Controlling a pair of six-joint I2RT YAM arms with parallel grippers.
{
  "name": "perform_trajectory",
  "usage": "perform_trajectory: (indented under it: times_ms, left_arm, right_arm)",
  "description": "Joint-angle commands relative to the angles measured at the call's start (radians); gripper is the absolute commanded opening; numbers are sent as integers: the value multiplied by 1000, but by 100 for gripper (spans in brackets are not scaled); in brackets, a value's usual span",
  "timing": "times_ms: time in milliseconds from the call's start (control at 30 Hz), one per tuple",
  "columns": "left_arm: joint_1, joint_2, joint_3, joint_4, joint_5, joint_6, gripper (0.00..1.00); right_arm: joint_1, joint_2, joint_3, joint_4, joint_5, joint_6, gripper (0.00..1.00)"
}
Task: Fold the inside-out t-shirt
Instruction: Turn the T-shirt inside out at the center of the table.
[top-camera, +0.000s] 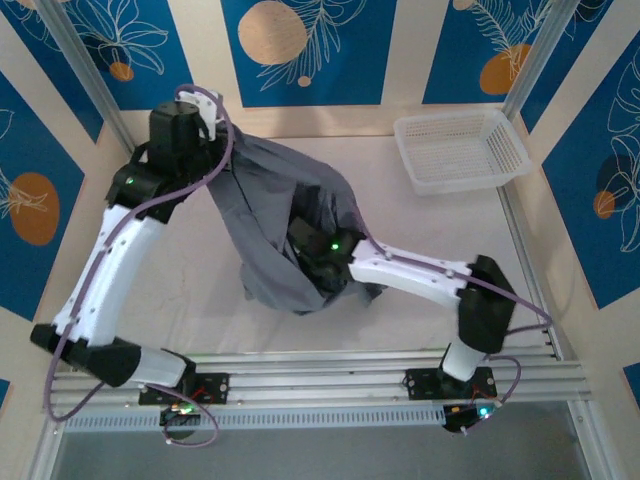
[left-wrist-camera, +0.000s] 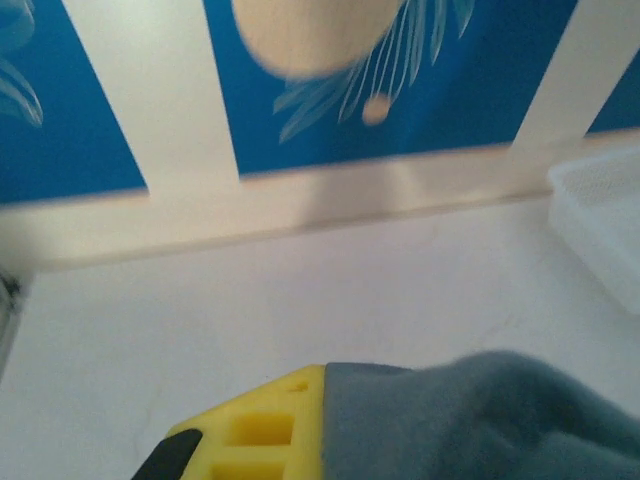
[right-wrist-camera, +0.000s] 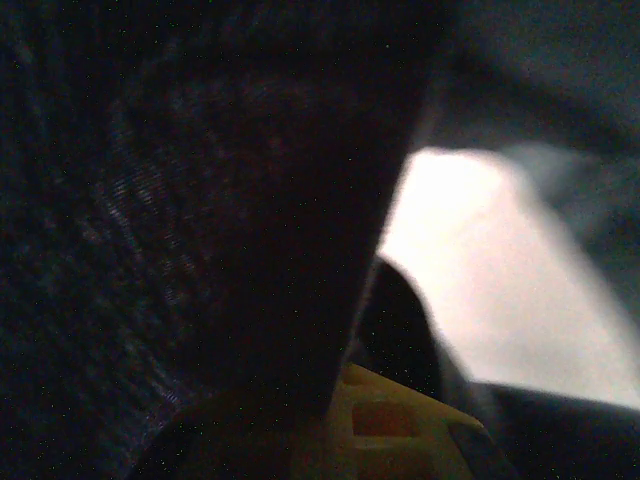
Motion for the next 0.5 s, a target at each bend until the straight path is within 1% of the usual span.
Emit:
perform_trajectory:
  times_ms: [0, 67, 133, 233, 300, 333, 367, 400, 433, 467]
  left_arm:
    - [84, 51, -120, 0, 136, -146, 0]
    - [103, 82, -186, 24, 198, -178, 0]
    - [104, 86, -285, 76, 211, -203, 0]
    - [108, 22, -467, 198, 212, -265, 0]
    - [108, -33, -552, 249, 220, -303, 1]
    - [109, -67, -579, 258, 219, -314, 10]
    - [110, -99, -590, 262, 225, -318, 21]
    - [109, -136, -599, 264, 240, -320, 35]
    - [108, -182, -603, 270, 274, -324, 45]
    - [108, -219, -606, 281, 323, -332, 51]
  right_arm:
    - [-19, -123, -42, 93, 99, 0, 0]
    - [-17, -206, -66, 146, 143, -1, 0]
    - [-28, -286, -90, 196, 208, 6, 0]
    - [-65, -387, -133, 255, 268, 31, 0]
    - [-89, -436, -166, 292, 334, 62, 0]
    - [-97, -459, -183, 307, 388, 84, 0]
    - [-103, -477, -199, 321, 415, 100, 0]
    - [-110, -496, -216, 339, 425, 117, 0]
    - [-112, -508, -232, 356, 443, 142, 0]
    - [-111, -512, -246, 369, 455, 165, 0]
